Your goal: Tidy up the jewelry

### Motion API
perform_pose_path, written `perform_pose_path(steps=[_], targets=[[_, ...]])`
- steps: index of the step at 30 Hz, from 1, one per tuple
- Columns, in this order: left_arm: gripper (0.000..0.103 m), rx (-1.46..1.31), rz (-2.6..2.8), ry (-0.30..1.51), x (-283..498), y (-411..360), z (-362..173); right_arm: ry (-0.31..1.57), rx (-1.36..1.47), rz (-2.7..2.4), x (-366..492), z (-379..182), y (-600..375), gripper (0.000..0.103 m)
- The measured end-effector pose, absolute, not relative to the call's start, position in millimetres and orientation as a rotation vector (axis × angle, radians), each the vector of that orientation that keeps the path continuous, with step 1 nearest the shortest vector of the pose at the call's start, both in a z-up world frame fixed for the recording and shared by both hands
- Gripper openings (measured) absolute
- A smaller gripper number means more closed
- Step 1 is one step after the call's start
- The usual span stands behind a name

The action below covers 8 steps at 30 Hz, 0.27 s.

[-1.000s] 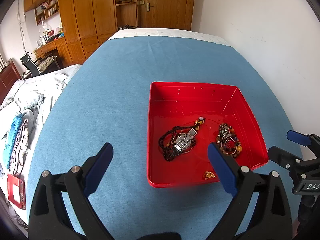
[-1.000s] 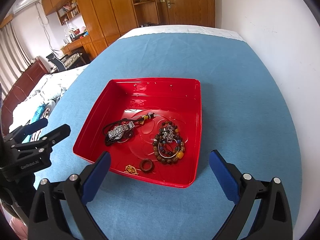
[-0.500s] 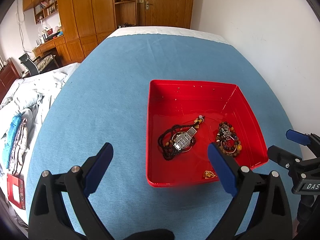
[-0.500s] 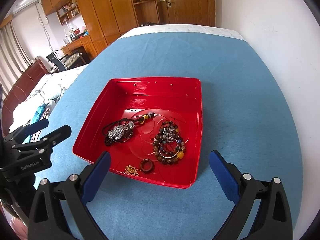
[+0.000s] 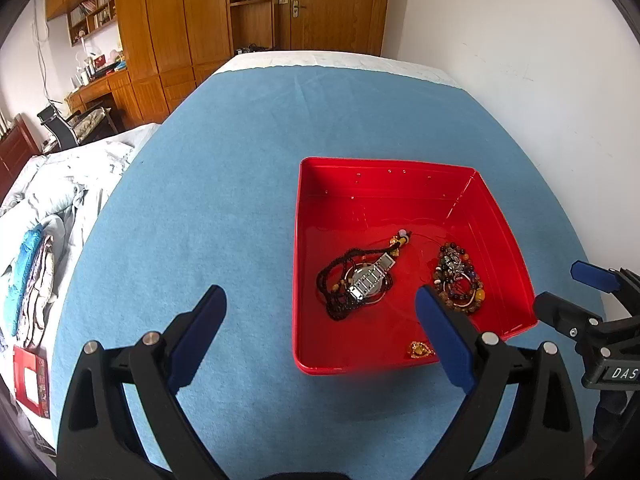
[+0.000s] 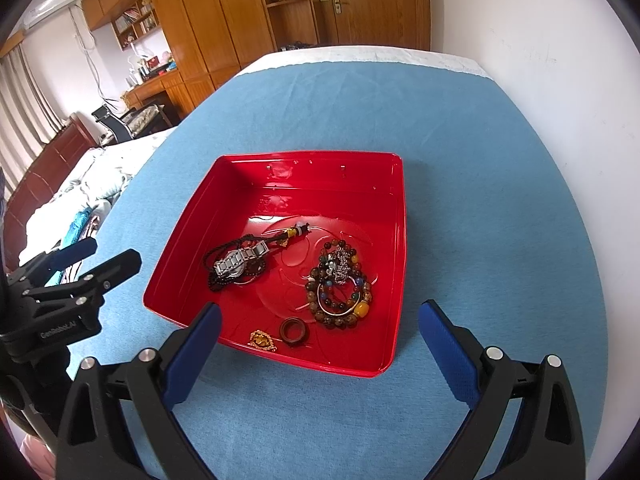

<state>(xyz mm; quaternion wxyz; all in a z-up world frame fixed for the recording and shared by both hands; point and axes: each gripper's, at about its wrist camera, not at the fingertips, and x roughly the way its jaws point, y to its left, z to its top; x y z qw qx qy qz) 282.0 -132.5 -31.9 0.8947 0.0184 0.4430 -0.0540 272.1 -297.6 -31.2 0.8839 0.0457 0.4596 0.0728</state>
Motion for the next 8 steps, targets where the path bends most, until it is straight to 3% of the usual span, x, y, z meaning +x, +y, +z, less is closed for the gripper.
perform_pose_path(steps=[8], targets=[[0.094, 0.037, -0.110, 0.921, 282.6, -132.9, -33.2, 0.957, 0.095, 0.151, 272.6, -31.3, -298.4, 0.099]])
